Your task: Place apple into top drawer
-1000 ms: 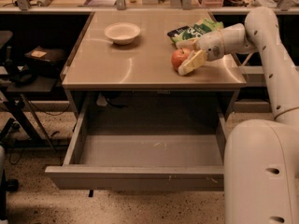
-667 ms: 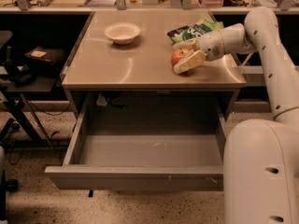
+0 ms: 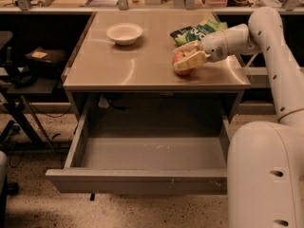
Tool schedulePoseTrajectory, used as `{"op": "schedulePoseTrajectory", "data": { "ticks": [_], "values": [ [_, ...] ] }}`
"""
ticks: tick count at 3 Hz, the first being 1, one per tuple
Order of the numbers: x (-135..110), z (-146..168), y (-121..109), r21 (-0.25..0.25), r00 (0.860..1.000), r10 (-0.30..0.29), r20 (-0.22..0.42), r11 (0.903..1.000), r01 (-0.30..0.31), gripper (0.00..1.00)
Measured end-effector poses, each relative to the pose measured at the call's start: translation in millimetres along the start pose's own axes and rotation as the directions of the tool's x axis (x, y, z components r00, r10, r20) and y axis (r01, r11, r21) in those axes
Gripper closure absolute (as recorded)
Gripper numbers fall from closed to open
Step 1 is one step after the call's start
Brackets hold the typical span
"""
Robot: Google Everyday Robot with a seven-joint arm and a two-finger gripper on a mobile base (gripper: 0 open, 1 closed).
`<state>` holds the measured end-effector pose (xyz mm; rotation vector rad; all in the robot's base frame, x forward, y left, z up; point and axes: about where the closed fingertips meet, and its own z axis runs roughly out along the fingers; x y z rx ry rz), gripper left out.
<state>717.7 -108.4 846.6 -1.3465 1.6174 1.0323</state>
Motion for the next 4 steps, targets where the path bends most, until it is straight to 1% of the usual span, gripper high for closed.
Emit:
{"op": "schedulePoseTrajectory", "data": {
  "ticks": [1,2,3,4],
  "values": [
    [0.0,0.0,0.0,0.0,1.0,0.0,0.0,1.0,0.0,0.88],
    [-3.5,0.5,11.6,0.0,1.0,0.012,-0.01,0.9999,-0.012,1.0],
    [-32.5,-47.7,37.9,0.158,0.997,-0.077,-0.032,0.9841,0.081,1.0],
    [-73.7,-100.0,80.3,0.355,0.987,-0.137,-0.086,0.9212,0.159,1.0]
  ]
}}
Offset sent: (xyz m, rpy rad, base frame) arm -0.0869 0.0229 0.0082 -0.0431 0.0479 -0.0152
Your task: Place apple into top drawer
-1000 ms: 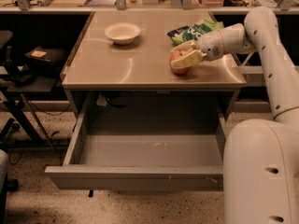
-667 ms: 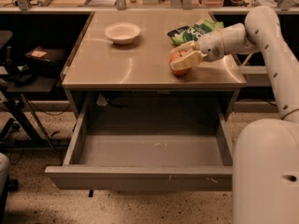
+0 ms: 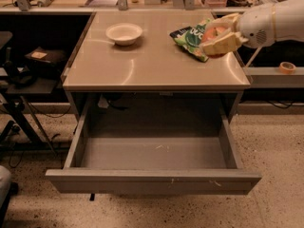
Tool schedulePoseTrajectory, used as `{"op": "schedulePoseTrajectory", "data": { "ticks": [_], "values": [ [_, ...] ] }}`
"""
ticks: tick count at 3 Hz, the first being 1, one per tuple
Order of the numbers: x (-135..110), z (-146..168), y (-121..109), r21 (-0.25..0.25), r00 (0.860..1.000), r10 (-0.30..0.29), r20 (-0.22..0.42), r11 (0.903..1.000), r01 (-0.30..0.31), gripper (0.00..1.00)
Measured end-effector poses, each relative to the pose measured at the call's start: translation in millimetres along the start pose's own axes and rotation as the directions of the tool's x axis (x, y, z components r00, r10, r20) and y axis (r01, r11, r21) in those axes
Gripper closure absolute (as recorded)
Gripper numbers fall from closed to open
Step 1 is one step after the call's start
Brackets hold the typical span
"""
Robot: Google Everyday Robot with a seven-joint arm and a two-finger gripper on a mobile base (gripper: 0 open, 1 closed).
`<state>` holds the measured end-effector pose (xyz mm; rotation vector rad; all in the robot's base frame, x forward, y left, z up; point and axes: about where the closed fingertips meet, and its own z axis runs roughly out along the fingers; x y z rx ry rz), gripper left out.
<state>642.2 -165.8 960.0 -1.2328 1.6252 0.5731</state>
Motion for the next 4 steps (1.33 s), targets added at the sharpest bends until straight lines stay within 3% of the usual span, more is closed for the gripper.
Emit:
{"op": "schedulePoseTrajectory", "data": {
  "ticks": [1,2,3,4],
  "values": [
    [-76.8,-43.5,46.5,0.158,1.0,-0.007,0.029,0.9874,0.002,1.0],
    [-110.7,-52.1,74.4,0.224,0.999,-0.046,0.022,0.9738,0.04,1.0],
    [-101.2,-38.9,80.9,0.209,0.999,-0.041,0.022,0.9773,0.035,1.0],
    [-62.1,-23.1,101.9,0.205,1.0,-0.004,-0.016,0.9787,0.008,1.0]
  ]
}}
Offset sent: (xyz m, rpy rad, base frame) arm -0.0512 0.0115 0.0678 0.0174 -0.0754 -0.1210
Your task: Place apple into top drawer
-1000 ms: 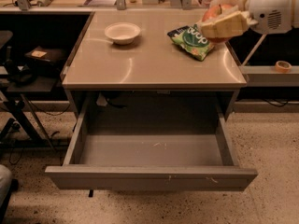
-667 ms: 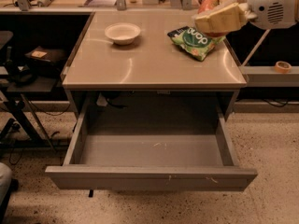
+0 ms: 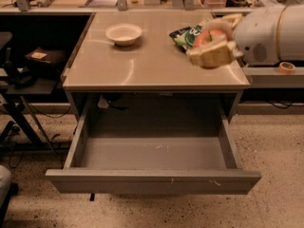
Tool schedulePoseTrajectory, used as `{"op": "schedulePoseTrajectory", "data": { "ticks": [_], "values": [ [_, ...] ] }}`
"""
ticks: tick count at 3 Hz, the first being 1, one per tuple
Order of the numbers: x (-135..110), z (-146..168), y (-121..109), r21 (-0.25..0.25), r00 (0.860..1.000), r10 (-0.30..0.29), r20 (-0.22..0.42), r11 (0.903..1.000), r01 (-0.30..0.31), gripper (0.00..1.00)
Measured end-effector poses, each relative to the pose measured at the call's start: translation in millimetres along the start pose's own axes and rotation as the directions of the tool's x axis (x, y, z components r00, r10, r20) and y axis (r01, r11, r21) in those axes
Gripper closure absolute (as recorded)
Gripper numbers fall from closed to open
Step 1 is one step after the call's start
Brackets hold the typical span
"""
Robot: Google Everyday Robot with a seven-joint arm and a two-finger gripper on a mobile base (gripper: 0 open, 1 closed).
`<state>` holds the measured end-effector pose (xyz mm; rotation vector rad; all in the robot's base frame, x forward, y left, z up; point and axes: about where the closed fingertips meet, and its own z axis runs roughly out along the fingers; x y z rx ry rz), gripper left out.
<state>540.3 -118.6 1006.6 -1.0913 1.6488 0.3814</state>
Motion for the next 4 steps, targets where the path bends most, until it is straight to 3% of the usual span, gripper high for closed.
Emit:
{"op": "schedulePoseTrajectory", "data": {
  "ticks": [1,2,4],
  "values": [
    [79.9,25.9,32.5,-0.062,0.993,0.065,-0.1,0.9955,-0.071,1.0],
    [136.6,45.9,49.4,-0.113,0.974,0.122,-0.191,0.983,-0.145,1.0],
    [140.5,47.2,54.7,-0.103,0.971,0.113,-0.213,0.9852,-0.137,1.0]
  ]
}}
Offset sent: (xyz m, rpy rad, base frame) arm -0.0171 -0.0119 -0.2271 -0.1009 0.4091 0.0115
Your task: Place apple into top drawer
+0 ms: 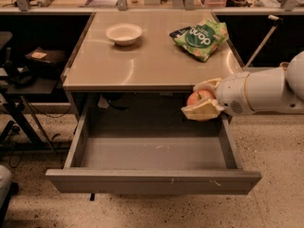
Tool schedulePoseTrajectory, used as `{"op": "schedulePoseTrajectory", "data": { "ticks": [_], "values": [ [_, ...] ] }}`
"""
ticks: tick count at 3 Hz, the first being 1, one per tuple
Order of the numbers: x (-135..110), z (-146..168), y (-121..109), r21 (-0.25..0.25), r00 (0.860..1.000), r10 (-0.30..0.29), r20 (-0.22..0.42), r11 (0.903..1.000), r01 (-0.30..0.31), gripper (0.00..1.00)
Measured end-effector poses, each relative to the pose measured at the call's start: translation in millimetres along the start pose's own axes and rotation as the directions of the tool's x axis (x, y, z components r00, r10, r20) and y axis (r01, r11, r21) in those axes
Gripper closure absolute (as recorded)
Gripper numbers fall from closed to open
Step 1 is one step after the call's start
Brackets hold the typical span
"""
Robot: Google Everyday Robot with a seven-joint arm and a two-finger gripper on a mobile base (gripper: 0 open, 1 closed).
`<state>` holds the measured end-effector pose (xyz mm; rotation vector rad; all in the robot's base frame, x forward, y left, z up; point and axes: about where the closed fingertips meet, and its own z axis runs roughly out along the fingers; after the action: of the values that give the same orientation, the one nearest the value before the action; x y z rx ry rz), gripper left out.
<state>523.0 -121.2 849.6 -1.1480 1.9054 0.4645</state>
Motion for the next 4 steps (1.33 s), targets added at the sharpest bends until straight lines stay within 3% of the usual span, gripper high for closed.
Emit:
{"op": "schedulePoseTrajectory", "data": {
  "ticks": [1,2,3,4],
  "values": [
    [51.5,30.0,-17.9,0.032,0.997,0.042,-0.061,0.9987,-0.04,1.0],
    [122.6,87.9,-42.6,0.009,0.987,0.111,-0.117,0.9939,-0.11,1.0],
    [142.6,105.8,-37.7,-0.023,0.983,0.138,-0.123,0.9897,-0.142,1.0],
    [141.4,105.1,-37.7,-0.022,0.983,0.136,-0.123,0.99,-0.139,1.0]
  ]
}}
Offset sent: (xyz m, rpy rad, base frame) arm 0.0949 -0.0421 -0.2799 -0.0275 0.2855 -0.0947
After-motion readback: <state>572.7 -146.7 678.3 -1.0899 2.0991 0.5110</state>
